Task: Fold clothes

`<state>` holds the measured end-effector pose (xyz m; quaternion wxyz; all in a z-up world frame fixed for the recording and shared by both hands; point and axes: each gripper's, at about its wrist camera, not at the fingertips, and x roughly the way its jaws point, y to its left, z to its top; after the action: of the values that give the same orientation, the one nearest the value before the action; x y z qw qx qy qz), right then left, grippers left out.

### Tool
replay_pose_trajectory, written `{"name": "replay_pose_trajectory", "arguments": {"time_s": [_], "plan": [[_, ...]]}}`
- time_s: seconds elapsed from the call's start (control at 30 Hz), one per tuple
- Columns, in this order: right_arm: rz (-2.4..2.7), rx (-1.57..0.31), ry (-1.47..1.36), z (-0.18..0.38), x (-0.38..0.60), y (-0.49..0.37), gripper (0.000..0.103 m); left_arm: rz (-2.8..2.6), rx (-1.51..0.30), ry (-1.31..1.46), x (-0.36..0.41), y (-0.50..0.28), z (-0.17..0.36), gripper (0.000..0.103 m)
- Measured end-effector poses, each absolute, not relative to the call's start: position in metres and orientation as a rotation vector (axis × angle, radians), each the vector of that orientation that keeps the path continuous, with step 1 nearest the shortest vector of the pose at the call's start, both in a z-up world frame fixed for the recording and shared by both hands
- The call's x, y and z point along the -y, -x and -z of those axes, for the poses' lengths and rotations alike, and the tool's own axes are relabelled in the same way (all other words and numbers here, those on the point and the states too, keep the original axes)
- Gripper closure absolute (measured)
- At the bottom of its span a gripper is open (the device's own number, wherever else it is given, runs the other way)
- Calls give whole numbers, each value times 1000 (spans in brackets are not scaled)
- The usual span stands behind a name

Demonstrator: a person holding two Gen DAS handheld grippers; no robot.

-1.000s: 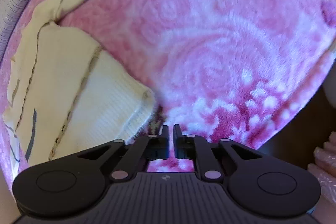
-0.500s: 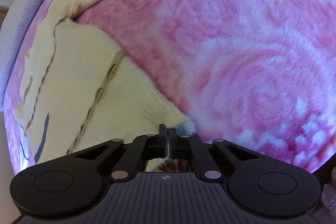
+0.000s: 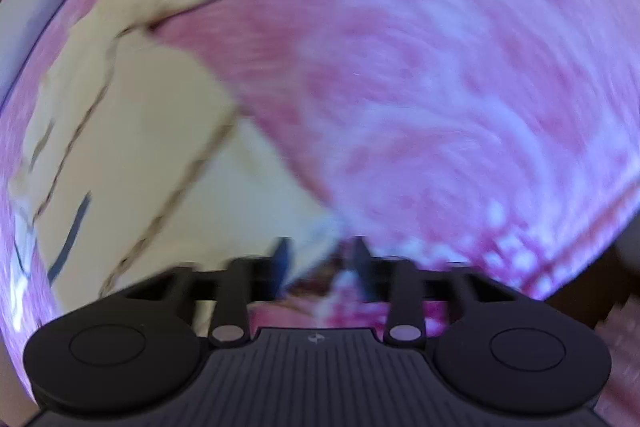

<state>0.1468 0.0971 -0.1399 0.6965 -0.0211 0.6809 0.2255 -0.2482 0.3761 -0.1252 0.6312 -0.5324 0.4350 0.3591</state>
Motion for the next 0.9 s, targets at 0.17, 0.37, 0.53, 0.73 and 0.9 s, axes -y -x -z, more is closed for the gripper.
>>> {"name": "replay_pose_trajectory", "arguments": {"time_s": [0.17, 0.37, 0.53, 0.73, 0.9], "plan": [[-604, -1497, 198, 119, -163, -137, 46, -760, -939, 1101, -409, 196, 83, 70], [-794, -1308, 320, 42, -194, -125, 25, -863, -851, 989, -401, 178, 10, 67], [-890, -1240, 397, 5, -165, -109, 16, -924, -804, 931, -328, 171, -32, 57], [-943, -1199, 462, -28, -103, -88, 15, -952, -795, 917, -246, 177, -65, 54], [-981, -1161, 485, -64, -69, -69, 15, -979, -753, 858, -201, 182, -104, 47]]}}
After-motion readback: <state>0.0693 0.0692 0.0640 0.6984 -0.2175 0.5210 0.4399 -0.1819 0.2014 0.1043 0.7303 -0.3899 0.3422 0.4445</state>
